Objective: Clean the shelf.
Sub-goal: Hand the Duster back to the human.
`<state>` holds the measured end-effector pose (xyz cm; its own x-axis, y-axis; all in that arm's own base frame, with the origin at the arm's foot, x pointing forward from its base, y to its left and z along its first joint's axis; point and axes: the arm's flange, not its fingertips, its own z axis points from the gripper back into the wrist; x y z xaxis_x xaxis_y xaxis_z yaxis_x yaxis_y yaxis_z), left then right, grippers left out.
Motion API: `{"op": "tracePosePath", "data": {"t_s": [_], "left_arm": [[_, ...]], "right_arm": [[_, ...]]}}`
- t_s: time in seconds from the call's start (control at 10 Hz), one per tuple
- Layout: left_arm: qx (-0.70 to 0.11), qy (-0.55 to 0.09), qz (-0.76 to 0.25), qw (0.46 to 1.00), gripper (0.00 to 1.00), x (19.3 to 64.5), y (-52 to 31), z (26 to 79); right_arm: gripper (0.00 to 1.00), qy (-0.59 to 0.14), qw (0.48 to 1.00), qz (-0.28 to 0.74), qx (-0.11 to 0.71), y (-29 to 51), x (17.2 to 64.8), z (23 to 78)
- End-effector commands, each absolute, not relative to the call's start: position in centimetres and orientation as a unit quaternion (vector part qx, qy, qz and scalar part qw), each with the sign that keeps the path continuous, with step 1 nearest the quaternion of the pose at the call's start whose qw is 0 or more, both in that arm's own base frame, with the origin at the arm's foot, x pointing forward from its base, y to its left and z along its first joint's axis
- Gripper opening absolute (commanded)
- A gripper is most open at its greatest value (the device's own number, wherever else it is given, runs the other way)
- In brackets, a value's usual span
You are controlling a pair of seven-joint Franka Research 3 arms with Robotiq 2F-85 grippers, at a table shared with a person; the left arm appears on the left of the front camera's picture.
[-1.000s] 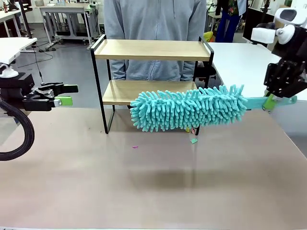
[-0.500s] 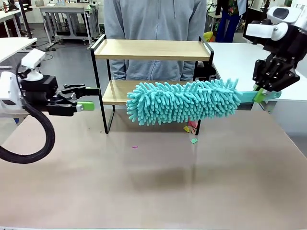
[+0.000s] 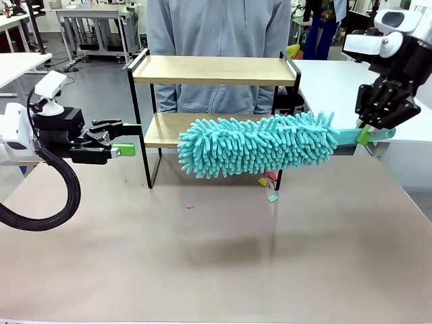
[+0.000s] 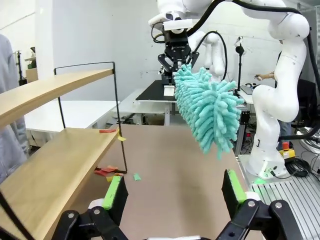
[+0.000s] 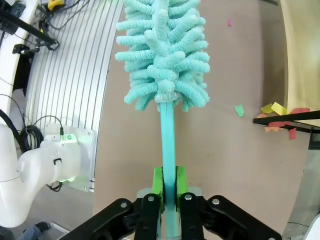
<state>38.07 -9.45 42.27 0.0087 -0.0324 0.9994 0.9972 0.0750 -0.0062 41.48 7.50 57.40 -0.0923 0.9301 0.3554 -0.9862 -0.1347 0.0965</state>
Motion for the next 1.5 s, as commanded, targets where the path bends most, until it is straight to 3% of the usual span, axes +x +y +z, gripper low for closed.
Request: {"op": "tracePosePath", "data": {"t_s": [0.0,0.6,1.4], "left_arm": [[-0.465,-0.521,-0.504,0.508,1.00,36.1,-12.5,42.7],[-0.512,-0.487,-0.522,0.478,1.00,34.8,-18.4,43.2],[-0.509,-0.499,-0.498,0.494,1.00,35.4,-25.3,42.1]], "right_arm": [[0.13,-0.089,0.647,0.737,0.174,7.3,41.4,57.4],[0.13,-0.089,0.647,0.737,0.174,7.3,41.4,57.4],[0.13,-0.089,0.647,0.737,0.174,7.3,41.4,57.4]]}}
